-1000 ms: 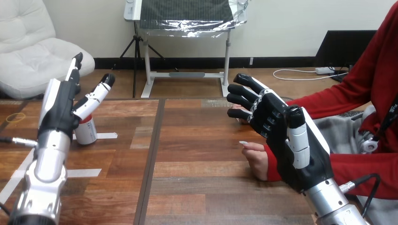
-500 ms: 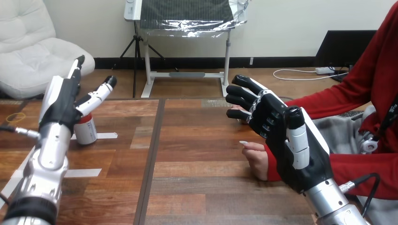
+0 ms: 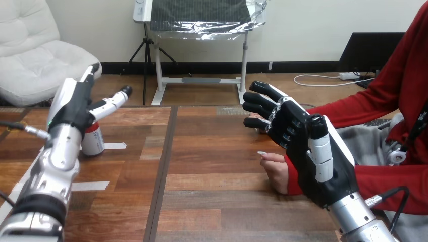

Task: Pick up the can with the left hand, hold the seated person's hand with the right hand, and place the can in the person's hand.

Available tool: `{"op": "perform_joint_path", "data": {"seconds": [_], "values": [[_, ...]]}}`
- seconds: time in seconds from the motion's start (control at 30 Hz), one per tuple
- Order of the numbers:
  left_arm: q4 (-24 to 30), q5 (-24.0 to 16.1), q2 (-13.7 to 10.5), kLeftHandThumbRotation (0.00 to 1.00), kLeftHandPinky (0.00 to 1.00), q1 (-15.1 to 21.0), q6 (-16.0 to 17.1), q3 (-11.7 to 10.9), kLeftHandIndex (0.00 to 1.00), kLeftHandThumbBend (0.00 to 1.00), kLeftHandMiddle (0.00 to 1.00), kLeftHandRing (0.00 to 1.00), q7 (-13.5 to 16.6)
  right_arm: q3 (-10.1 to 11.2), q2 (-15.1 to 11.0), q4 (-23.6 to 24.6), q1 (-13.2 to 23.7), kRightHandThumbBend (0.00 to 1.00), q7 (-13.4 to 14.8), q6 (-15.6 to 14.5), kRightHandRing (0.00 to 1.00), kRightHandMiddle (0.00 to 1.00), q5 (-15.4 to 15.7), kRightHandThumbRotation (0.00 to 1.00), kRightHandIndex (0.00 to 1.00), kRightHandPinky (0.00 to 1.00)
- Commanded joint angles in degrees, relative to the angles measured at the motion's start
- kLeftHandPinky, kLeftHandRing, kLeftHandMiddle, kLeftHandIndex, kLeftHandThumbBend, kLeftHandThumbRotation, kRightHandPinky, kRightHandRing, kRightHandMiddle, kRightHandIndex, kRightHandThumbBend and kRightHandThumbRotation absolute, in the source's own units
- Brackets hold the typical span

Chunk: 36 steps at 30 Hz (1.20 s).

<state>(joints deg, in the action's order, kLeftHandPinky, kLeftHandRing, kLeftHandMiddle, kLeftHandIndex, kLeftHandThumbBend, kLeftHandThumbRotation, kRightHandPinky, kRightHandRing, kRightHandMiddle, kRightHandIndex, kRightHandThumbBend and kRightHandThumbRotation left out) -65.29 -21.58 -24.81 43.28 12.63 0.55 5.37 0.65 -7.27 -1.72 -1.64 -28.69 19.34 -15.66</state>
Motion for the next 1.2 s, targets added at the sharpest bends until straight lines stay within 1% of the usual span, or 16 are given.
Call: {"op": "perform_joint_path", "data": {"seconds": [0.0,0.17,0.37,0.6,0.67,0.8,1.03,1.17], "values": [[-3.35,-2.65,-3.05,0.57,0.83,9.95,-1.2,2.96,0.95,0.53,0.96,0.94,1.96,0.88,-1.28,1.2,4.11,0.88,-0.71,0.77,0.88,0.87,-0.83,1.0,0.88,0.81],[-4.93,-3.18,-3.0,0.57,0.82,11.24,-2.46,3.75,0.95,0.55,0.95,0.93,1.93,0.9,-1.27,1.2,4.02,0.88,-0.98,0.91,0.88,0.87,-0.77,1.0,0.88,0.81],[-6.67,-4.25,-3.0,0.56,0.82,12.73,-3.96,5.28,0.94,0.57,0.94,0.93,1.97,0.91,-1.14,1.56,3.83,0.87,-1.18,0.53,0.87,0.87,-0.97,1.0,0.88,0.81],[-7.82,-4.89,-2.68,0.56,0.82,13.95,-5.11,6.09,0.94,0.58,0.93,0.92,2.04,0.86,-1.04,1.72,3.65,0.87,-1.24,0.64,0.87,0.87,-1.04,1.0,0.88,0.8],[-8.03,-4.79,-2.64,0.56,0.82,14.18,-5.34,6.3,0.94,0.58,0.94,0.92,1.95,0.86,-1.01,1.59,3.65,0.87,-1.32,0.8,0.87,0.87,-1.1,1.0,0.88,0.8],[-8.37,-4.96,-2.41,0.56,0.84,14.92,-7.24,7.1,0.94,0.59,0.94,0.93,1.71,0.83,-0.95,1.45,3.63,0.86,-1.29,1.12,0.87,0.86,-0.88,1.0,0.88,0.79],[-8.86,-5.14,-2.14,0.55,0.86,15.55,-8.79,7.84,0.94,0.6,0.95,0.95,2.21,0.72,-0.87,1.55,3.37,0.86,-1.29,1.28,0.87,0.87,-0.61,1.0,0.89,0.78],[-9.05,-5.44,-2.15,0.55,0.86,15.69,-8.99,8.42,0.94,0.6,0.95,0.95,2.66,0.68,-0.91,1.73,3.26,0.86,-1.33,1.16,0.87,0.87,-0.56,1.0,0.89,0.78]]}}
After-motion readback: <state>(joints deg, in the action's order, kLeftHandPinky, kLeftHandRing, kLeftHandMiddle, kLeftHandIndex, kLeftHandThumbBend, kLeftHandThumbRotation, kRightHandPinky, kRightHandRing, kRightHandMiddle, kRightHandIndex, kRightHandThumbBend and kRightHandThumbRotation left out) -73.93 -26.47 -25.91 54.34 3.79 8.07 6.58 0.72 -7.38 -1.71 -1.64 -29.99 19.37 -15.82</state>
